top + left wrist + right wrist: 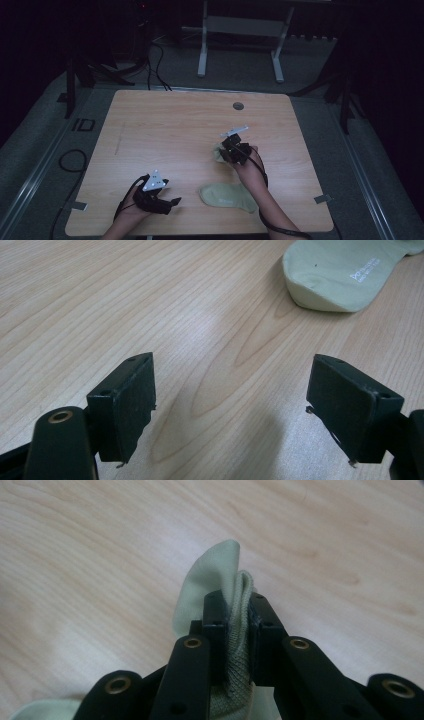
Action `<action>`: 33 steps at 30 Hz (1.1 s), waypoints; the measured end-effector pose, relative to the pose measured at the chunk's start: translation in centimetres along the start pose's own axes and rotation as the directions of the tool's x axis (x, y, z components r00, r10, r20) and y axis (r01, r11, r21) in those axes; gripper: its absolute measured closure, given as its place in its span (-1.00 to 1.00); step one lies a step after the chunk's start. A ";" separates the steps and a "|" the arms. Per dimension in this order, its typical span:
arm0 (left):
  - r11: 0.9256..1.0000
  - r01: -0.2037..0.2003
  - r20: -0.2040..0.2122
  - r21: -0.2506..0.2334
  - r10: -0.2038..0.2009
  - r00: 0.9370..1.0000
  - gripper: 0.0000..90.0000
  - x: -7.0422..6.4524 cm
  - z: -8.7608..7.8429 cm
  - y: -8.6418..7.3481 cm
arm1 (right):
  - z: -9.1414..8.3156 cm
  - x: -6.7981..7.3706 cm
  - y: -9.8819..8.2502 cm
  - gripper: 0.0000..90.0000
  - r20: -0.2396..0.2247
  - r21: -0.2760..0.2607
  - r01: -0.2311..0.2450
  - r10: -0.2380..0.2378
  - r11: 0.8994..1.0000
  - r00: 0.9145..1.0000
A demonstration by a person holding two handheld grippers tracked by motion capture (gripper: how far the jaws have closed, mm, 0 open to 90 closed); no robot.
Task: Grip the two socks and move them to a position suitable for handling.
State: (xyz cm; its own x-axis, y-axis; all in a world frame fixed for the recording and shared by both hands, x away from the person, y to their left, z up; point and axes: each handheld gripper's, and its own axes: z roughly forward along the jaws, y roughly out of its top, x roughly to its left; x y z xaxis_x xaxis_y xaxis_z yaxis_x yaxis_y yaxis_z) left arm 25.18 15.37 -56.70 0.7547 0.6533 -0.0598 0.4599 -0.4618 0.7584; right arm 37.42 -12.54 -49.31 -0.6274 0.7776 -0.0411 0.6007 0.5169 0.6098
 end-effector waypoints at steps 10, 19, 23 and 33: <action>1.000 -0.001 0.000 0.006 0.001 1.000 -0.57 -0.1 0.2 0.1 | 3.1 1.8 -1.1 0.79 -0.031 0.055 0.002 0.000 0.998 1.000; 1.000 -0.010 0.006 -0.001 0.010 1.000 -0.57 0.0 0.7 1.0 | 5.7 2.0 -1.2 0.23 0.035 0.076 -0.003 0.000 0.997 0.999; 0.999 -0.053 0.001 0.003 0.053 0.999 -0.56 -0.2 1.1 2.8 | 5.9 2.4 -1.0 0.03 0.023 0.082 0.001 -0.003 0.997 1.000; 0.985 -0.171 -0.072 0.010 0.171 0.983 0.40 0.5 3.4 7.8 | 3.4 1.1 -1.0 0.28 -0.077 0.029 -0.050 0.053 0.998 0.996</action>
State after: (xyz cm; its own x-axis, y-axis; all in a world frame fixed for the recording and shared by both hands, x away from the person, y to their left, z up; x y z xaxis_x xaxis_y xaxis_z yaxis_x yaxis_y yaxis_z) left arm 30.78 10.01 -53.02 0.7866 0.6061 0.1182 0.3284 -0.5726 0.7512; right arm 37.88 -10.99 -52.64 -0.6313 0.7738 0.0521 0.6457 0.4872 0.5880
